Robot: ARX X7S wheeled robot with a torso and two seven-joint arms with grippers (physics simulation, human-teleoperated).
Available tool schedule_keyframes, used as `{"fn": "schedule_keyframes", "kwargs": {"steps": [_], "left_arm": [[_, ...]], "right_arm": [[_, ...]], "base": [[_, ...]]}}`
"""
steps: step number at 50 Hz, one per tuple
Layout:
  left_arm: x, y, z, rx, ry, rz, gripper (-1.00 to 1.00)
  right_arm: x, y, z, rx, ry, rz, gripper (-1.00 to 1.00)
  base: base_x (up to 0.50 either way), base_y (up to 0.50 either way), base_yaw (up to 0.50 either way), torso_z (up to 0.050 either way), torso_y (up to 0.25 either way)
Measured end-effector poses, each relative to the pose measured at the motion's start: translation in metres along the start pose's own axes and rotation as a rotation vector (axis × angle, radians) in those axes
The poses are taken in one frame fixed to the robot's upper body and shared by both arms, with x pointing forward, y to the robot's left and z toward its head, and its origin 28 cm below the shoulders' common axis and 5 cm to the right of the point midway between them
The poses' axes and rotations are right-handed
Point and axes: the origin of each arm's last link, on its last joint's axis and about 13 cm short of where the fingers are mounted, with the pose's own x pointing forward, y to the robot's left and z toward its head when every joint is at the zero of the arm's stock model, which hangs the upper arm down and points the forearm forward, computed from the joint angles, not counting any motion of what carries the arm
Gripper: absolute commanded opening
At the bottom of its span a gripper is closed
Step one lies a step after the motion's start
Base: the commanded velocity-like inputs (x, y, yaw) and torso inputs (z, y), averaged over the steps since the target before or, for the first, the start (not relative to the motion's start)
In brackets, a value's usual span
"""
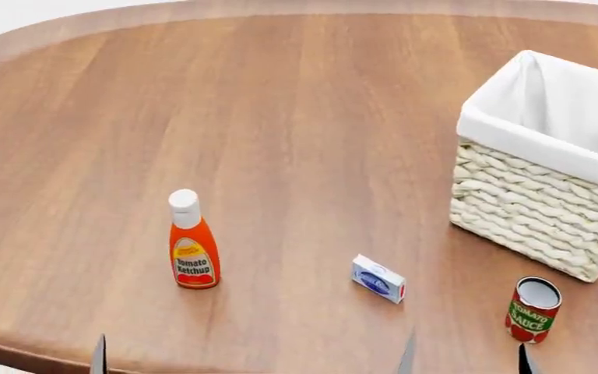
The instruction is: Pick up the ketchup, and put it in the basket.
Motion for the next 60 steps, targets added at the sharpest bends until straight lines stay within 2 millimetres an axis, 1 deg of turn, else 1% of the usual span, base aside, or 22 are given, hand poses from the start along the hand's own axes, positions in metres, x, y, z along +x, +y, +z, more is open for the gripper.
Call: {"fn": "schedule_keyframes", "kwargs": {"steps": [2,6,10,13,18,23,29,33,46,56,60], "left_arm": [[0.002,0.002,0.005,0.001,-0.013,0.009,1.00],[0.004,0.006,0.013,-0.003,-0.033,0.027,1.00],[0.004,0.009,0.016,0.000,-0.037,0.037,1.00],[0.004,0.010,0.018,0.004,-0.038,0.047,1.00],[0.001,0.014,0.022,0.007,-0.045,0.060,1.00],[-0.001,0.021,0.028,0.005,-0.059,0.076,1.00],[-0.004,0.030,0.038,-0.010,-0.084,0.109,1.00],[-0.006,0.034,0.042,-0.017,-0.097,0.126,1.00],[-0.010,0.038,0.047,-0.019,-0.113,0.167,1.00],[-0.009,0.038,0.047,-0.015,-0.111,0.172,1.00],[-0.009,0.038,0.047,-0.016,-0.110,0.170,1.00]], "right_arm": [[0.003,0.000,0.002,-0.015,-0.003,0.002,1.00],[0.005,0.001,0.004,-0.042,-0.003,0.005,1.00],[0.007,0.000,-0.001,-0.078,0.010,0.004,1.00],[0.007,-0.001,0.000,-0.091,0.014,0.001,1.00],[0.007,-0.001,0.008,-0.087,0.000,-0.011,1.00],[0.008,0.000,0.010,-0.083,-0.004,-0.021,1.00],[0.011,-0.001,0.009,-0.079,-0.008,-0.037,1.00],[0.013,-0.004,0.008,-0.064,-0.011,-0.048,1.00],[0.012,-0.011,0.008,-0.052,-0.019,-0.072,1.00],[0.012,-0.010,0.010,-0.068,-0.033,-0.083,1.00],[0.011,-0.010,0.011,-0.083,-0.038,-0.081,1.00]], "base": [[0.00,0.00,0.00,0.000,0.000],[0.46,0.00,0.00,0.000,0.000],[0.50,0.00,0.00,0.000,0.000],[0.50,0.00,0.00,0.000,0.000],[0.50,0.00,0.00,0.000,0.000],[0.50,0.00,0.00,0.000,0.000],[0.00,0.00,0.00,0.000,0.000],[0.48,0.00,0.00,0.000,0.000],[0.50,0.00,0.00,0.000,0.000],[0.02,0.00,0.00,0.000,0.002],[0.06,0.42,0.00,0.000,0.000]]}}
